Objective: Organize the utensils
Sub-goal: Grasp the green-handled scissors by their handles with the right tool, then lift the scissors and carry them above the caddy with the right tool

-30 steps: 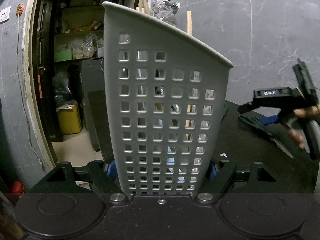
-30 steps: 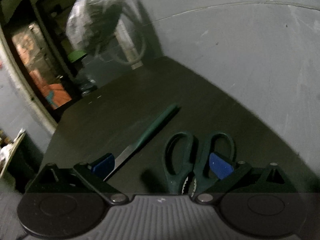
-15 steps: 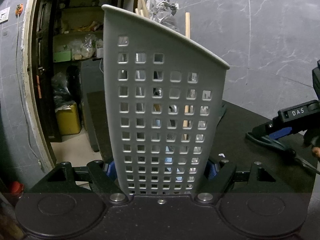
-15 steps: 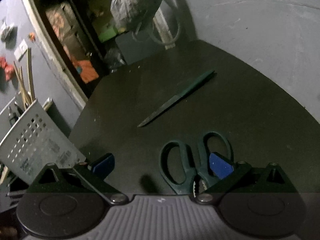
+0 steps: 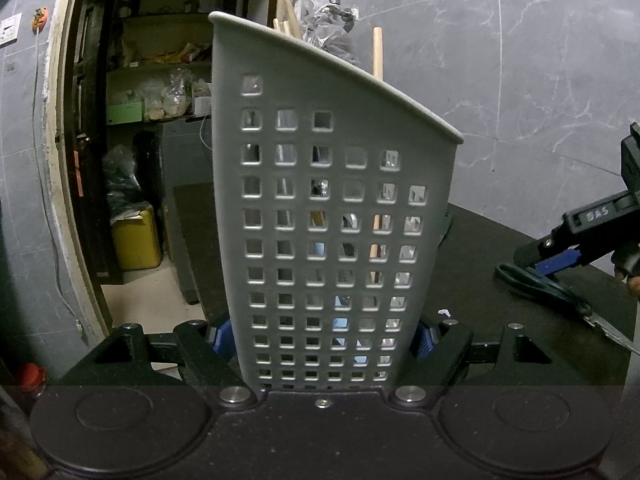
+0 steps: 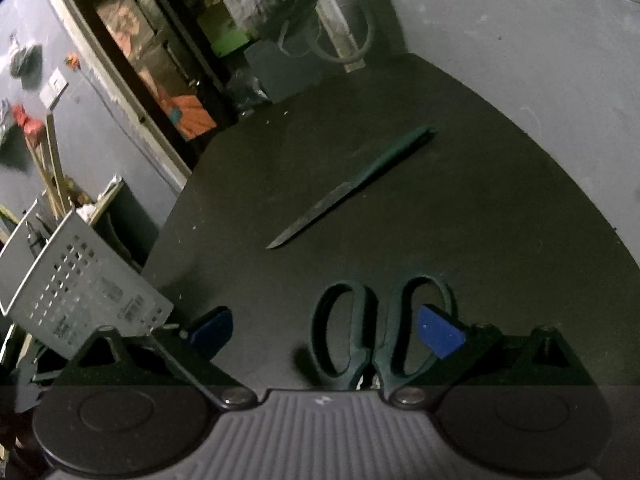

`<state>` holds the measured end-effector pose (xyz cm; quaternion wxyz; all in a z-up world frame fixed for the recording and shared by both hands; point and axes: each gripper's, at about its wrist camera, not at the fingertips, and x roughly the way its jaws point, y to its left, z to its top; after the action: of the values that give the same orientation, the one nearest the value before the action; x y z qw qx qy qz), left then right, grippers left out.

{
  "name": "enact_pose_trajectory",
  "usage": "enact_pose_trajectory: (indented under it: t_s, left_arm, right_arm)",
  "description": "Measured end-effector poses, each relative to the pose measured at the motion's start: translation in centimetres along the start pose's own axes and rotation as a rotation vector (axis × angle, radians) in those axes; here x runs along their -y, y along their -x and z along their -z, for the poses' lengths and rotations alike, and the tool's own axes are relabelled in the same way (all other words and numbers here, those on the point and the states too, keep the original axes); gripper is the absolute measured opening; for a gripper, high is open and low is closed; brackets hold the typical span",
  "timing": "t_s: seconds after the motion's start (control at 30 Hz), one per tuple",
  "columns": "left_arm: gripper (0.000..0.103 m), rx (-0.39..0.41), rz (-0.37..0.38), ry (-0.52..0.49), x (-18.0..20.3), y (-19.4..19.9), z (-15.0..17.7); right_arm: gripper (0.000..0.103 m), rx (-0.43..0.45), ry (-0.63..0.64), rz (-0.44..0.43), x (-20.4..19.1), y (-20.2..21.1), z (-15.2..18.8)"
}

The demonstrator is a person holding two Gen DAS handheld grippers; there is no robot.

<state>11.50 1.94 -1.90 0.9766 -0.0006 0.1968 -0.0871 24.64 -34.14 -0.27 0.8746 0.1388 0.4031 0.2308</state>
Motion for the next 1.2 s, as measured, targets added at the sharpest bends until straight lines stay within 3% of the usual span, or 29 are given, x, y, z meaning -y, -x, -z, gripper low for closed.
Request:
enact_pose_trajectory:
  t_s: [0.17, 0.23, 0.53, 0.67, 0.7, 0.73, 0.77, 0.9, 1.0, 1.2]
  left_arm:
    - [0.081, 0.001, 0.000, -0.003, 0.2, 0.0, 0.1]
    - [0.081, 0.001, 0.000, -0.004, 0.2, 0.0, 0.1]
    - [0.081, -0.004, 0.002, -0.001, 0.1, -0.1, 0.1]
    - [0.081, -0.005, 0.003, 0.000, 0.0, -0.2, 0.1]
    - [0.081, -0.004, 0.004, 0.001, 0.0, -0.2, 0.1]
    - [0.081, -0.003, 0.004, 0.002, 0.0, -0.2, 0.1]
    - [0.081, -0.003, 0.004, 0.002, 0.0, -0.2, 0.1]
    - [0.081, 0.002, 0.004, 0.000, -0.1, 0.0, 0.0]
    - [0.081, 0.007, 0.000, 0.002, -0.2, 0.2, 0.1]
    - [0.081, 0.007, 0.003, -0.004, 0.1, 0.3, 0.3]
  right_arm:
    - [0.063, 0.015, 0.031, 0.109, -0.5, -0.4, -0.3]
    - [0.058, 0.019, 0.045, 0.148, -0.8, -0.5, -0.3]
    - [0.054, 0.004, 0.260, 0.336, -4.8, -2.0, 1.4]
    - [0.051, 0.028, 0.246, 0.325, -4.9, -2.1, 1.9]
    - [0.047, 0.043, 0.246, 0.326, -4.8, -2.0, 2.1]
    - [0.035, 0.056, 0.244, 0.325, -4.6, -2.0, 2.2]
    - [0.034, 0.062, 0.233, 0.319, -4.4, -1.8, 2.2]
    - [0.033, 0.070, 0.241, 0.324, -4.4, -2.3, 1.9]
    - [0.033, 0.078, 0.208, 0.276, -3.8, -2.1, 1.5]
    - [0.033, 0.191, 0.223, 0.201, -4.3, -0.2, 1.5]
